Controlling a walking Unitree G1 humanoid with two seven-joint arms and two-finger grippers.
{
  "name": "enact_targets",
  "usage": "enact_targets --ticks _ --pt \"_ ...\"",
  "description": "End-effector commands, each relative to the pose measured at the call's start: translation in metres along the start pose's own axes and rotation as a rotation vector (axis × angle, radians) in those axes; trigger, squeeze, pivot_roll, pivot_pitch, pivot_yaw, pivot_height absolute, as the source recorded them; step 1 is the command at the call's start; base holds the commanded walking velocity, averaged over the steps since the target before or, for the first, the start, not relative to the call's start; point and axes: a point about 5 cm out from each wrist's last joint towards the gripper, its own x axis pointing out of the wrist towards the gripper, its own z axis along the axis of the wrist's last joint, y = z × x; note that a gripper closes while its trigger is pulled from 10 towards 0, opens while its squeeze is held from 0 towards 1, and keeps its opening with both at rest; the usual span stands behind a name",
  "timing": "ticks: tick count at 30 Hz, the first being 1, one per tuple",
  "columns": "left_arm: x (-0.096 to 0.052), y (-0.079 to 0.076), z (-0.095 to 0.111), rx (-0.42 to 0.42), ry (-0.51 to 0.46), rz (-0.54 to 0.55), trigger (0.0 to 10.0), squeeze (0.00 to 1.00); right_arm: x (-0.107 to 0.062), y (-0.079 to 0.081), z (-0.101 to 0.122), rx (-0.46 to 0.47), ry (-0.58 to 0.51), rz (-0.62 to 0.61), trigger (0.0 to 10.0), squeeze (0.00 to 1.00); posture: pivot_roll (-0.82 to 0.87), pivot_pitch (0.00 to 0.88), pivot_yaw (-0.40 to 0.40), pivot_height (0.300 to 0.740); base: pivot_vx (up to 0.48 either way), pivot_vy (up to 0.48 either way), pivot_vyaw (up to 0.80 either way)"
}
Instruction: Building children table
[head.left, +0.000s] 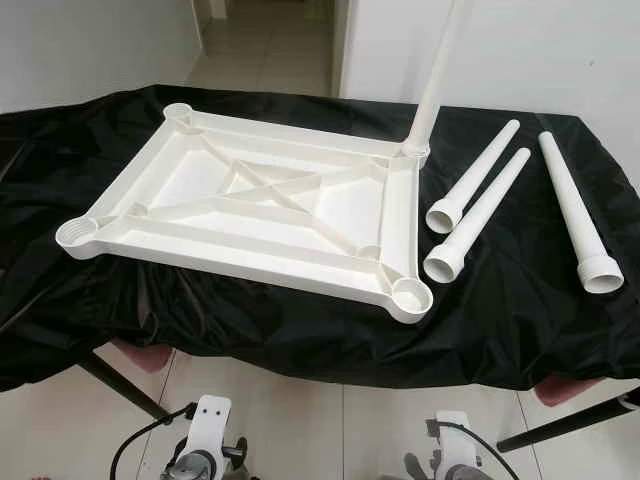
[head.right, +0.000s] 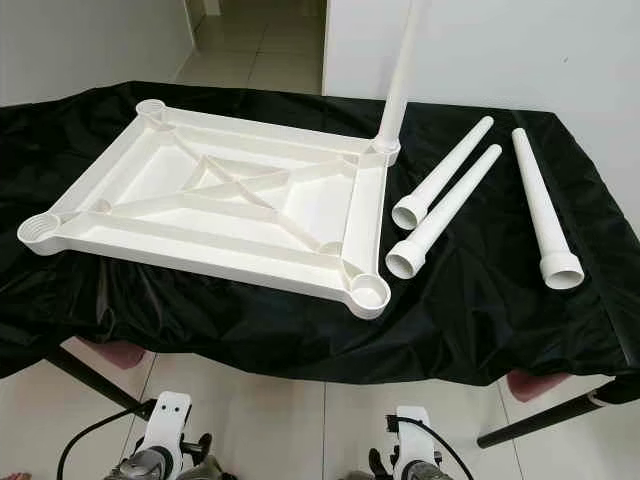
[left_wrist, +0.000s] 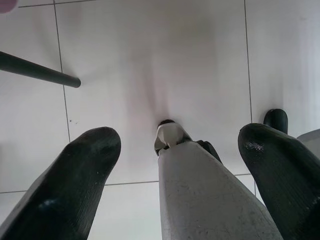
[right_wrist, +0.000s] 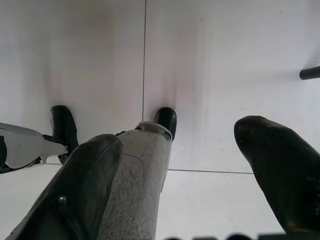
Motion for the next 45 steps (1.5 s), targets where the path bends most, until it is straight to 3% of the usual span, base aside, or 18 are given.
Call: enact_targets --ticks 1,24,25,26,27,29,30,31,32,33,34,45 --pt "-0.0019 0.0005 -0.0091 0.006 0.031 0.025 10.0 0.00 -0.0013 -0.0010 -0.0055 0.007 0.017 -0.001 10.0 0.00 -0.01 0.000 0.020 0.740 0.000 0.000 0.00" --pt "-0.0028 0.0003 -0.0117 0.007 0.034 0.023 10.0 0.00 -0.0020 -0.0011 -0.0082 -0.003 0.024 0.000 10.0 0.00 0.00 0.000 0.015 0.740 0.000 0.000 0.00" --pt "-0.0028 0.0005 -0.0121 0.010 0.037 0.023 10.0 0.00 -0.0020 -0.0008 -0.0083 -0.001 0.025 0.002 10.0 0.75 0.00 0.000 0.015 0.740 0.000 0.000 0.00" --pt "-0.0028 0.0005 -0.0121 0.010 0.037 0.023 10.0 0.00 -0.0020 -0.0008 -0.0083 -0.001 0.025 0.002 10.0 0.75 0.00 0.000 0.015 0.740 0.000 0.000 0.00" --pt "-0.0029 0.0008 -0.0127 0.001 0.040 0.026 10.0 0.00 -0.0020 -0.0005 -0.0085 0.001 0.026 0.004 10.0 1.00 0.00 0.000 0.015 0.740 0.000 0.000 0.00" --pt "-0.0030 0.0006 -0.0131 -0.014 0.040 0.024 10.0 0.00 -0.0020 -0.0003 -0.0087 0.002 0.026 0.005 10.0 1.00 0.00 0.000 0.015 0.740 0.000 0.000 0.00" --pt "-0.0031 0.0005 -0.0132 -0.025 0.038 0.021 10.0 0.11 -0.0020 -0.0002 -0.0087 0.003 0.026 0.005 10.0 1.00 0.00 0.000 0.015 0.740 0.000 0.000 0.00" --pt "-0.0031 0.0005 -0.0132 -0.025 0.038 0.021 10.0 0.11 -0.0020 -0.0002 -0.0087 0.003 0.026 0.005 10.0 1.00 0.00 0.000 0.015 0.740 0.000 0.000 0.00" --pt "-0.0031 0.0008 -0.0134 -0.018 0.041 0.023 10.0 0.76 -0.0020 0.0001 -0.0089 0.000 0.028 0.007 10.0 0.00 0.00 0.000 0.015 0.740 0.000 0.000 0.00" --pt "-0.0031 0.0008 -0.0134 -0.018 0.041 0.023 10.0 0.76 -0.0020 0.0001 -0.0089 0.000 0.028 0.007 10.0 0.00 0.00 0.000 0.015 0.740 0.000 0.000 0.00" --pt "-0.0031 0.0014 -0.0135 -0.002 0.045 0.028 10.0 0.00 -0.0021 0.0001 -0.0091 0.005 0.028 0.005 10.0 0.00 0.01 0.000 0.013 0.740 0.000 0.000 0.00" --pt "-0.0029 0.0020 -0.0128 0.011 0.048 0.028 10.0 0.00 -0.0018 0.0004 -0.0082 0.002 0.027 0.008 10.0 0.00 0.01 0.000 0.012 0.740 0.000 0.000 0.00"
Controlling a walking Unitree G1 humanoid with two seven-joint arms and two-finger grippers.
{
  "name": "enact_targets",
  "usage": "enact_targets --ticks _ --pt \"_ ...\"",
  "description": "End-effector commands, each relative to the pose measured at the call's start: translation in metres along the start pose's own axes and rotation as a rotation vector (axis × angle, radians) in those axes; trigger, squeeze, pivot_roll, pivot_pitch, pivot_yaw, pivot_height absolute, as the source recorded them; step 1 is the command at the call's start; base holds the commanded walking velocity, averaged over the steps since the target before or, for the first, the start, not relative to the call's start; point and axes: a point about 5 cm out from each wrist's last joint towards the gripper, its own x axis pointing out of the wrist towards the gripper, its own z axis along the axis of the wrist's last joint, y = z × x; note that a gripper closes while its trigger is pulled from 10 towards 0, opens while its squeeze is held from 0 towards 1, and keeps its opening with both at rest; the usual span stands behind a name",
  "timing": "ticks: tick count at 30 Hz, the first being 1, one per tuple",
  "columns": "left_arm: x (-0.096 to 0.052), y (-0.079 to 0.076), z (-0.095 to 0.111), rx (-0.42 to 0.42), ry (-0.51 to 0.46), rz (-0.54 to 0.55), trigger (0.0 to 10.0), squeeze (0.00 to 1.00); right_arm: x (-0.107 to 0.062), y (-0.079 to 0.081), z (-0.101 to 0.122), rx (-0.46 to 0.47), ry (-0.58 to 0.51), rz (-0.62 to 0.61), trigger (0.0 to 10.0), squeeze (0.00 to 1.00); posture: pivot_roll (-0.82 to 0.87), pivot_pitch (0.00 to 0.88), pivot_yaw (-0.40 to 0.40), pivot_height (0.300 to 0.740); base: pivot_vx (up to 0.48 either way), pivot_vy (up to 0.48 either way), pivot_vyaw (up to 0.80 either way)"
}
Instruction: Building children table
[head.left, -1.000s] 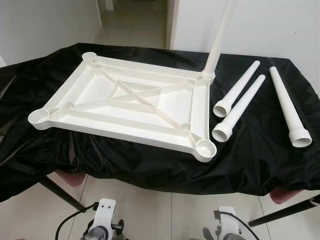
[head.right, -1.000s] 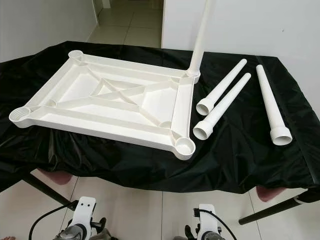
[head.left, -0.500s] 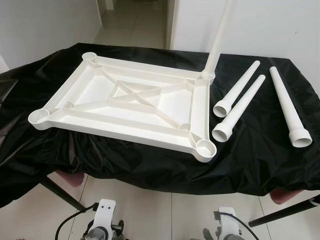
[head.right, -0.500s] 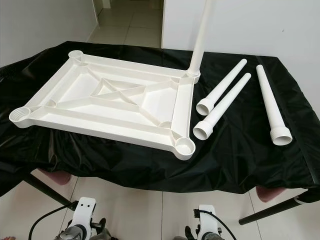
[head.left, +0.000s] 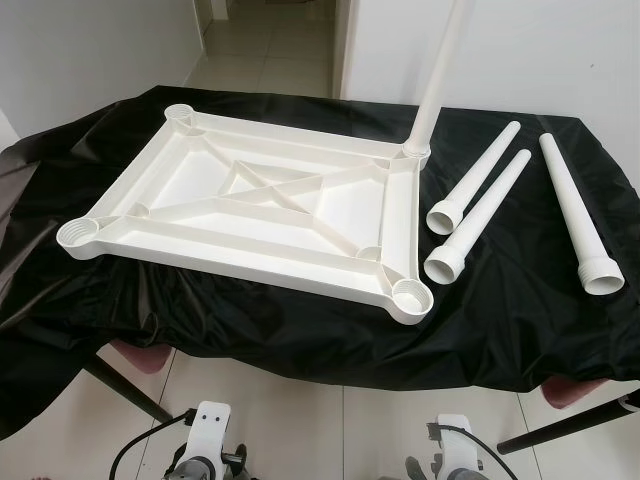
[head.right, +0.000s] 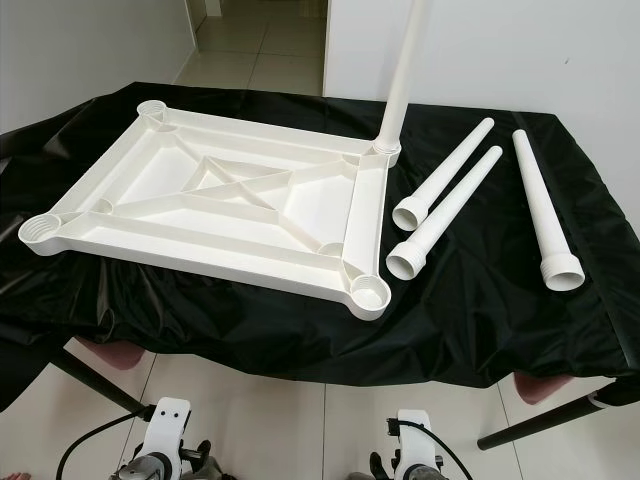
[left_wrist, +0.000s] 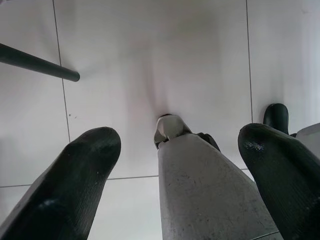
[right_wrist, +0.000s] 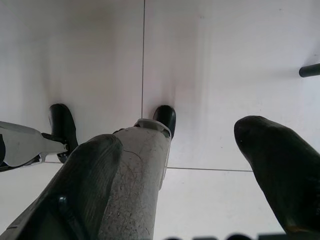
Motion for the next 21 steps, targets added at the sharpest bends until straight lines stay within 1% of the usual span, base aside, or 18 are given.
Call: enact_targets --ticks 1,12,13,15,16,17,19,20,21 --pt "-0.001 0.002 -0.006 0.003 0.028 0.030 10.0 0.00 -0.001 0.001 -0.005 0.006 0.020 0.002 10.0 0.00 0.01 0.000 0.012 0.740 0.000 0.000 0.00" --pt "-0.001 0.003 -0.004 0.008 0.024 0.023 10.0 0.00 0.000 0.001 -0.003 0.005 0.017 0.002 10.0 0.00 0.02 0.000 0.012 0.740 0.000 0.000 0.00" --pt "-0.001 0.002 -0.003 0.031 0.018 0.009 10.0 0.00 0.000 0.001 -0.003 0.002 0.014 0.006 10.0 0.00 0.02 0.000 0.011 0.740 0.000 0.000 0.00" --pt "0.000 0.002 -0.002 0.046 0.015 -0.001 10.0 0.00 0.000 0.002 -0.003 0.001 0.013 0.007 10.0 0.00 0.02 0.000 0.011 0.740 0.000 0.000 0.00" --pt "0.000 0.001 -0.001 0.071 0.012 -0.016 10.0 0.00 0.000 0.002 -0.002 0.000 0.011 0.010 10.0 0.00 0.02 0.000 0.009 0.740 0.000 0.000 0.00" --pt "0.000 0.001 -0.001 0.071 0.012 -0.016 10.0 0.00 0.000 0.002 -0.002 0.000 0.011 0.010 10.0 0.00 0.02 0.000 0.009 0.740 0.000 0.000 0.00" --pt "0.000 0.000 0.001 0.110 0.009 -0.046 10.0 0.00 0.000 0.002 -0.002 -0.005 0.009 0.017 10.0 0.00 0.02 0.000 0.008 0.740 0.000 0.000 0.00" --pt "0.000 0.000 0.001 0.110 0.009 -0.046 10.0 0.00 0.000 0.002 -0.002 -0.005 0.009 0.017 10.0 0.00 0.02 0.000 0.008 0.740 0.000 0.000 0.00" --pt "0.001 -0.003 0.004 0.169 0.000 -0.095 10.0 0.00 0.000 0.003 0.000 -0.017 0.006 0.029 10.0 0.00 0.03 0.000 0.004 0.740 0.000 0.000 0.00"
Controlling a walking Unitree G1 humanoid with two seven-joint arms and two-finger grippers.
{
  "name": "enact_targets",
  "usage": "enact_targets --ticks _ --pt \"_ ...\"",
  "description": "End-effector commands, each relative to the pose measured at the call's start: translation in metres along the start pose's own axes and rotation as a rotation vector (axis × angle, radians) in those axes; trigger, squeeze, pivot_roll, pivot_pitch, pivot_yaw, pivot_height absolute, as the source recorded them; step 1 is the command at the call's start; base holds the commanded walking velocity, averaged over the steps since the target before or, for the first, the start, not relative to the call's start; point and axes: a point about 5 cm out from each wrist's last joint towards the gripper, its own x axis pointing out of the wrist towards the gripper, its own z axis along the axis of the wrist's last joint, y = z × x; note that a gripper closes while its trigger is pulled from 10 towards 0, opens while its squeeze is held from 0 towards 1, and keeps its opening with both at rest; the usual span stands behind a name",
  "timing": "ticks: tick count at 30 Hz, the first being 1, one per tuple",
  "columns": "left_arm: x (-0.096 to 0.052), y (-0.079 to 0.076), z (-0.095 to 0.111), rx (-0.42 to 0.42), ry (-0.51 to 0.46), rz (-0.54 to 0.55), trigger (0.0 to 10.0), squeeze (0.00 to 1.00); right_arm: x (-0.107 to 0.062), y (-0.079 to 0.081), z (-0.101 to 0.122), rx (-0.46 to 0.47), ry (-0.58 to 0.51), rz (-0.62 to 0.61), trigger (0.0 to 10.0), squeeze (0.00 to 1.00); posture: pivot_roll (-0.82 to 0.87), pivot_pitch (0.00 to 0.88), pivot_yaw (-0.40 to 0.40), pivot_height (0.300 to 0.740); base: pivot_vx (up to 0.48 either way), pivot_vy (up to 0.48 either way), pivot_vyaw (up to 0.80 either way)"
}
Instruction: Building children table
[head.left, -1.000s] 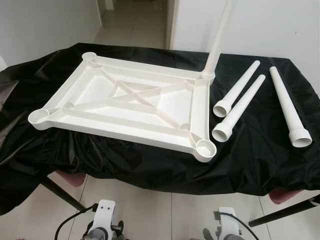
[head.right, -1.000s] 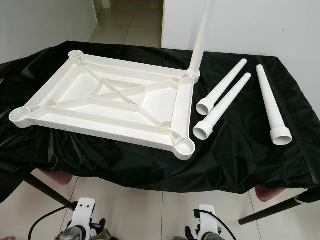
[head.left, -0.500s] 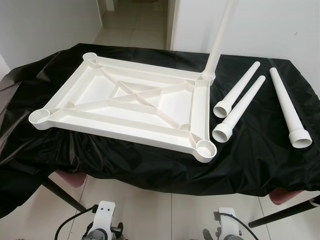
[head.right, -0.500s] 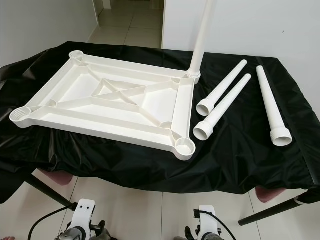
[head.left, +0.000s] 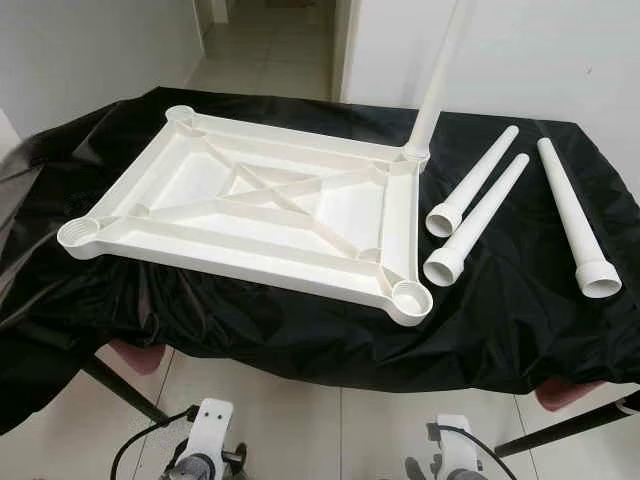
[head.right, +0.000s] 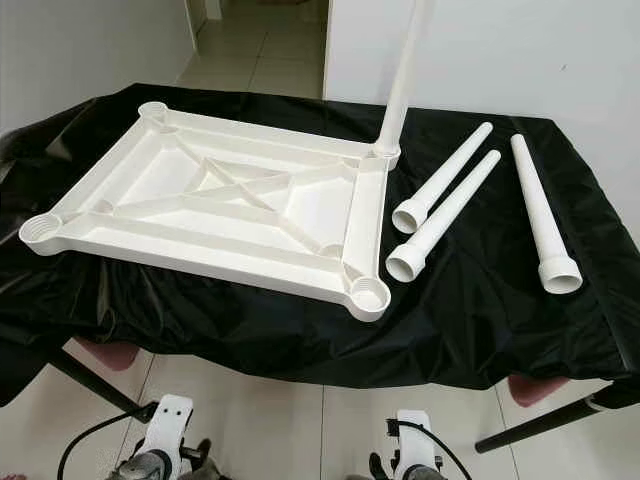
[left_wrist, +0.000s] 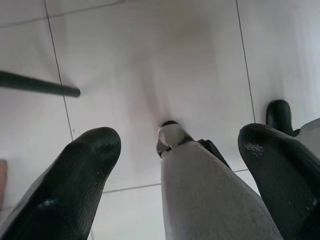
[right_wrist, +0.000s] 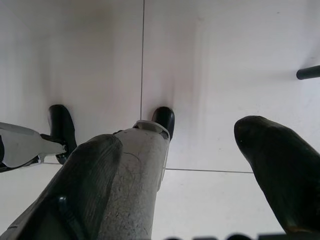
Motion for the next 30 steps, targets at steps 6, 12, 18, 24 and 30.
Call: enact_targets --ticks 6,12,18,24,30 --pt "-0.0004 -0.0049 0.0002 0.139 0.006 -0.119 10.0 0.00 0.0004 0.0033 0.0009 -0.047 0.002 0.041 10.0 0.00 0.03 0.000 0.003 0.740 0.000 0.000 0.00" --pt "0.0000 -0.0054 0.0021 0.185 0.003 -0.133 10.0 0.00 0.0008 0.0045 0.0025 -0.073 -0.001 0.058 10.0 0.00 0.03 0.000 0.002 0.740 0.000 0.000 0.00" --pt "0.0003 -0.0052 0.0028 0.191 0.007 -0.134 10.0 0.00 0.0011 0.0048 0.0036 -0.084 0.000 0.062 10.0 0.00 0.03 0.000 -0.001 0.740 0.000 0.000 0.00" --pt "0.0005 -0.0048 0.0032 0.197 0.011 -0.135 10.0 0.00 0.0015 0.0052 0.0045 -0.097 0.003 0.065 10.0 0.00 0.02 0.000 0.002 0.740 0.000 0.000 0.00" --pt "0.0006 -0.0020 0.0022 0.166 0.026 -0.106 10.0 0.00 0.0019 0.0053 0.0060 -0.098 0.001 0.060 10.0 0.00 0.02 0.000 0.005 0.740 0.000 0.000 0.00"
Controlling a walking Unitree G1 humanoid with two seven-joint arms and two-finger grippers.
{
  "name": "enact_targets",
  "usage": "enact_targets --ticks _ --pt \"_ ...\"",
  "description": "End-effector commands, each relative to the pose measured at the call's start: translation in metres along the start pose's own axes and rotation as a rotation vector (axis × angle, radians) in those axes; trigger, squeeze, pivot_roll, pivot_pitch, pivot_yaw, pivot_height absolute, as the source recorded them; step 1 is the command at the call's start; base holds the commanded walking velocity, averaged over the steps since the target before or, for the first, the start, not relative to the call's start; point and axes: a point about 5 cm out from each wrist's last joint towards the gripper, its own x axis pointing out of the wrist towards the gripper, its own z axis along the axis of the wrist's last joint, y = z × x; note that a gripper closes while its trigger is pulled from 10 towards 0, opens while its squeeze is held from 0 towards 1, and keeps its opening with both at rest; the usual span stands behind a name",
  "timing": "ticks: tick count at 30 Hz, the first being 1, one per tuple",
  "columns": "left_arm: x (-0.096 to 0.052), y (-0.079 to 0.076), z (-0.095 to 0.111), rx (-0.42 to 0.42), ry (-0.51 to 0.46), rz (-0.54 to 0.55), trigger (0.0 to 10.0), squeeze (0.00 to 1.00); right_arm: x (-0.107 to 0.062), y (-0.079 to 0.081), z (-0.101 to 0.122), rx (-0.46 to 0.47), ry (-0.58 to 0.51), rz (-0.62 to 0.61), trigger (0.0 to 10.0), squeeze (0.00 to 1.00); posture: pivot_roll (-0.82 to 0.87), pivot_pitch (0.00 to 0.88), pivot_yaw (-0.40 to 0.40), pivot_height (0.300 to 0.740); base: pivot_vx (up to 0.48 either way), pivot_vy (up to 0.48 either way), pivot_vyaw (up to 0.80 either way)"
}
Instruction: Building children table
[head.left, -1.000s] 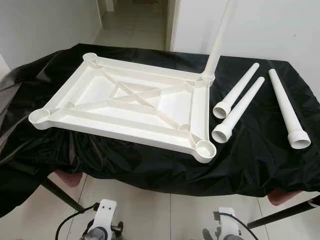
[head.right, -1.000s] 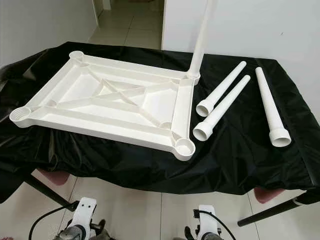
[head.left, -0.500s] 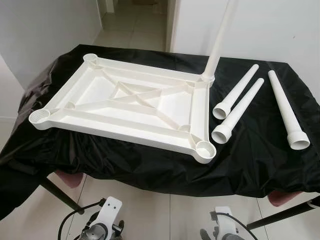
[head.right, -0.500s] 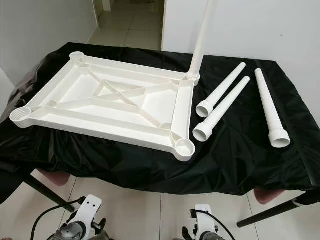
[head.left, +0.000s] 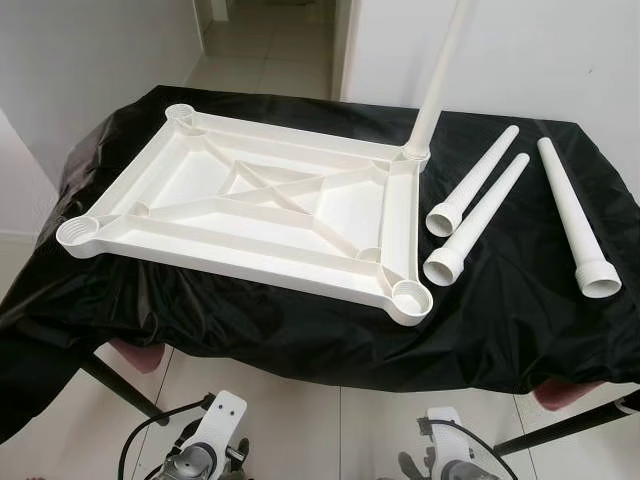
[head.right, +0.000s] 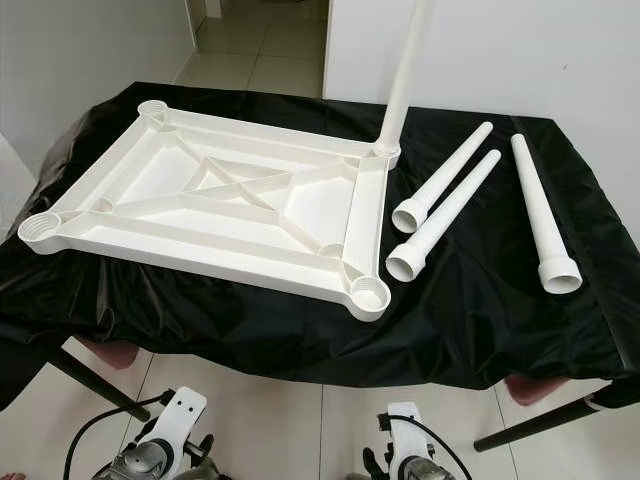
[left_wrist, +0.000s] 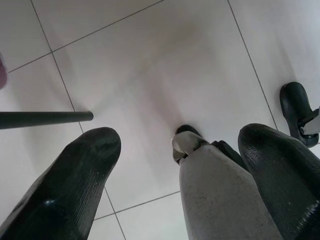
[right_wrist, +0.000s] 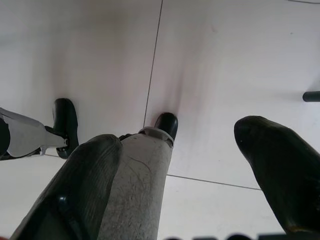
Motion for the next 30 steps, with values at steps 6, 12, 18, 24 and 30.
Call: enact_targets --ticks 6,12,18,24,30 --pt "-0.001 -0.001 -0.008 -0.097 0.053 -0.028 10.0 0.00 0.000 0.001 -0.002 0.001 0.015 0.005 10.0 0.00 0.02 0.000 0.007 0.740 0.000 0.000 0.00" --pt "-0.001 -0.001 -0.005 -0.074 0.032 -0.053 10.0 0.00 0.000 0.002 -0.001 -0.003 0.004 0.019 10.0 0.00 0.02 0.000 0.010 0.740 0.000 0.000 0.00" --pt "0.000 -0.005 0.000 -0.038 -0.002 -0.119 10.0 0.00 0.000 0.003 0.001 -0.030 -0.008 0.047 10.0 0.00 0.04 0.000 0.001 0.740 0.000 0.000 0.00" --pt "0.000 -0.007 0.004 0.058 -0.023 -0.159 10.0 0.00 0.000 0.004 0.003 -0.077 -0.014 0.069 10.0 0.00 0.04 0.000 -0.009 0.740 0.000 0.000 0.00" --pt "0.000 -0.009 0.009 0.142 -0.050 -0.190 10.0 0.00 0.000 0.004 0.005 -0.117 -0.024 0.088 10.0 0.00 0.04 0.000 -0.013 0.740 0.000 0.000 0.00"
